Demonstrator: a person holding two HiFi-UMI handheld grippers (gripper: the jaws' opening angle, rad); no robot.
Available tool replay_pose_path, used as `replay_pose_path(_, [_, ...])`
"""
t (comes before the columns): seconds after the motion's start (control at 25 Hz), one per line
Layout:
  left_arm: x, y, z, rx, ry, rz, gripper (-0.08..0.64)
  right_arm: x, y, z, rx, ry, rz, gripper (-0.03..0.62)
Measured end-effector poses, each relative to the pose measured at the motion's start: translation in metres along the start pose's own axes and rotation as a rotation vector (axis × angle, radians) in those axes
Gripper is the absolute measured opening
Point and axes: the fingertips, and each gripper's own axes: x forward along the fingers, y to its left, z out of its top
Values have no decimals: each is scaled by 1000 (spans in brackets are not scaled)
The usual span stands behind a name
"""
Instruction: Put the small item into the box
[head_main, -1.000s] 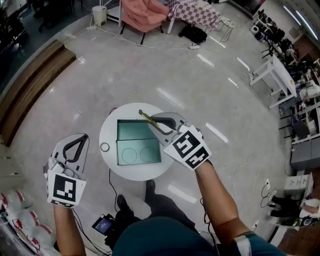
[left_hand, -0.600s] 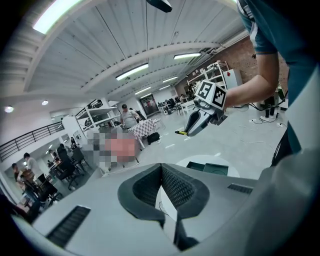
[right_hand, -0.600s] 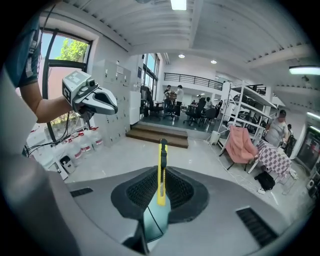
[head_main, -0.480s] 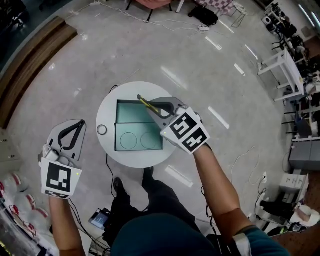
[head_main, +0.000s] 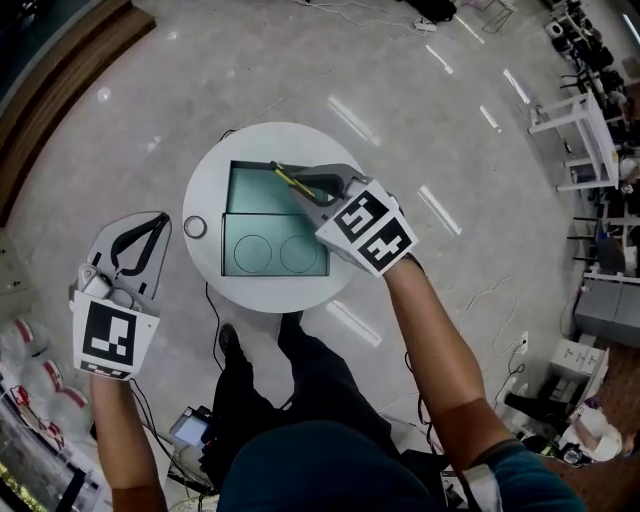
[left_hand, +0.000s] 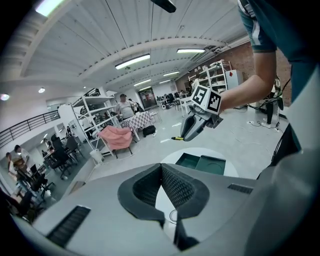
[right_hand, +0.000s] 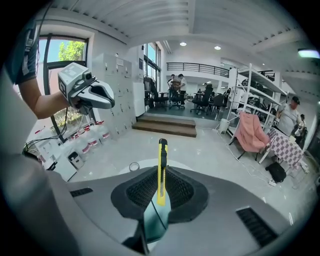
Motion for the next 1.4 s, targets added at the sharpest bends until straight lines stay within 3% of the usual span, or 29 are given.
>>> replay_pose_path(1.0, [70, -11, -79, -102, 72, -35, 18, 116, -5, -80, 1, 145, 150, 66])
replay_pose_path(1.4, [77, -15, -90, -135, 84, -44, 18, 139, 1, -106, -12, 207, 191, 66])
